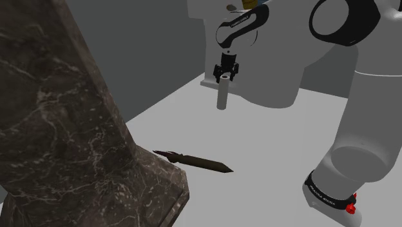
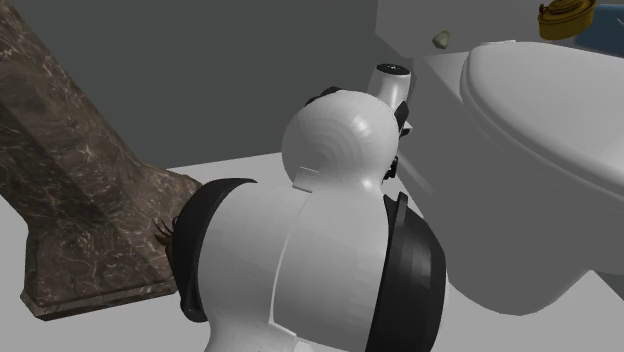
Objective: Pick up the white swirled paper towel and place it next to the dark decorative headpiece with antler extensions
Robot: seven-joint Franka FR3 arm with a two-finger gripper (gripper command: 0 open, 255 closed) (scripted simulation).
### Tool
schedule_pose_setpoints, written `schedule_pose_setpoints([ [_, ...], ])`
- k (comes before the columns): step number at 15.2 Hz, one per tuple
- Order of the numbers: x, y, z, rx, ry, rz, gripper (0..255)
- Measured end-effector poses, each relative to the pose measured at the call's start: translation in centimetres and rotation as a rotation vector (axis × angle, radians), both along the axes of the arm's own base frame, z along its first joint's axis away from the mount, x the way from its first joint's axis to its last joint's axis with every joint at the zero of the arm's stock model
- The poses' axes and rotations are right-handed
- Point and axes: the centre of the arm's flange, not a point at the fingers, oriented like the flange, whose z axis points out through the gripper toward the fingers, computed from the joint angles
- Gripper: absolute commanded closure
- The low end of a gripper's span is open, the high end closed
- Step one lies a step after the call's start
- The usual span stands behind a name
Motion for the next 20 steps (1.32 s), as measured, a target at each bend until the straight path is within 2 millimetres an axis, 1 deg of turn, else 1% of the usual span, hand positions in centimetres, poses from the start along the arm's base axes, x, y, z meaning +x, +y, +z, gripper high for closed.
schedule_pose_setpoints([
  [2, 0.0, 0.0, 0.0, 0.000, 0.000, 0.000, 0],
  [3, 0.0, 0.0, 0.0, 0.000, 0.000, 0.000, 255],
  [13, 0.0, 0.0, 0.0, 0.000, 0.000, 0.000, 255],
  [16, -0.1, 0.0, 1.0, 0.000, 0.000, 0.000, 255],
  [20, 0.0, -0.1, 3.1, 0.000, -0.001, 0.000, 255],
])
